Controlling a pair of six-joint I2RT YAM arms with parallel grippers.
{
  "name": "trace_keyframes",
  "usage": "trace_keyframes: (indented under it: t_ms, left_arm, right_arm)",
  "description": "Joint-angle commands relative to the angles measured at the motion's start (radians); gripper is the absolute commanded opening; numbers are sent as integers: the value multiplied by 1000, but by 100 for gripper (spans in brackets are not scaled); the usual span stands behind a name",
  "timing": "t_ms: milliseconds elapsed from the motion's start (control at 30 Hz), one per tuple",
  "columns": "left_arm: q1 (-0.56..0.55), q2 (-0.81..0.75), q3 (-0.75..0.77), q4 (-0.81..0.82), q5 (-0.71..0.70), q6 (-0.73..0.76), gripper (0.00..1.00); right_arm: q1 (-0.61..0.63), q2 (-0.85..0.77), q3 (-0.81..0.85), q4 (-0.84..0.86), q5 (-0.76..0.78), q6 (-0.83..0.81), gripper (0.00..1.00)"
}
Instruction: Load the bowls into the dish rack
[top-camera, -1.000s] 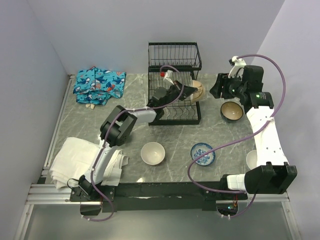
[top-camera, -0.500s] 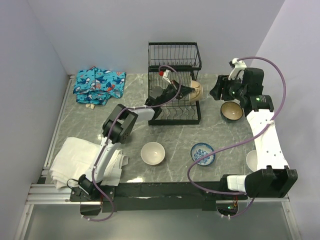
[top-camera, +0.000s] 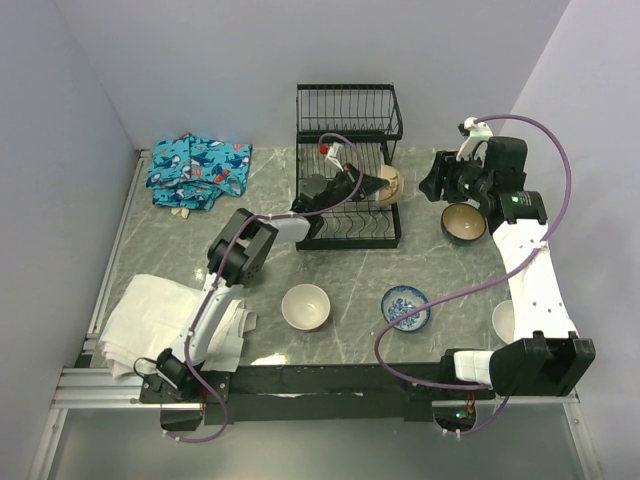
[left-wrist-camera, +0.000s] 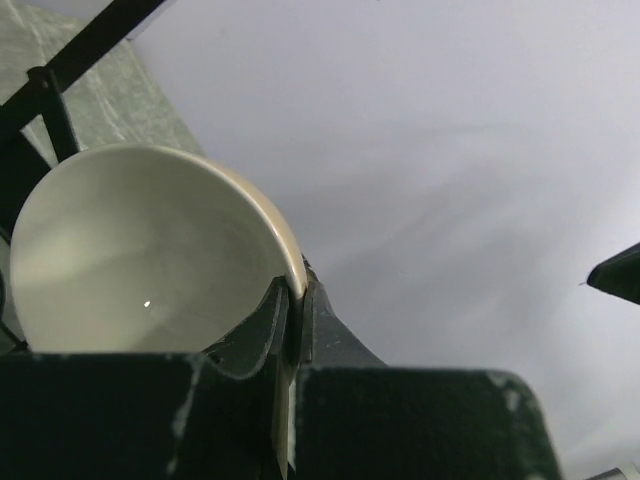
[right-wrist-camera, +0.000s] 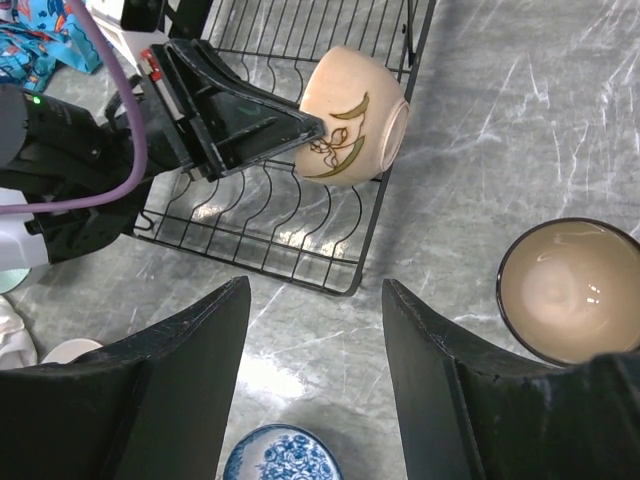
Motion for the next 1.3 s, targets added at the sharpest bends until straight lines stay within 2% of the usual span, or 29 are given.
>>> trace_keyframes:
  t_ms: [0,300,667,900,1067,1267]
  left_arm:
    - [-10,-23,71,84,-41,63,1]
    - [-17,43,178,-46,-92,173,1]
    - [-15,20,143,-23,-72,281,1]
    - [-17,39,167,-100,-46,339,1]
    - [-17,30,209,-281,-70,416,1]
    - [3,17,195,-262,-9,350,1]
  right_arm:
    - [-9,3,-9,61,-18,9,63]
    - [-9,15,-16,64,-21,9,63]
    - [-8,26,-48,98,-36,45,62]
    - [-8,23,-59,107,-38,46,62]
    - [-9,27,-63,114,-41,52,62]
    - [-9,27,-77,127,-50,61,61]
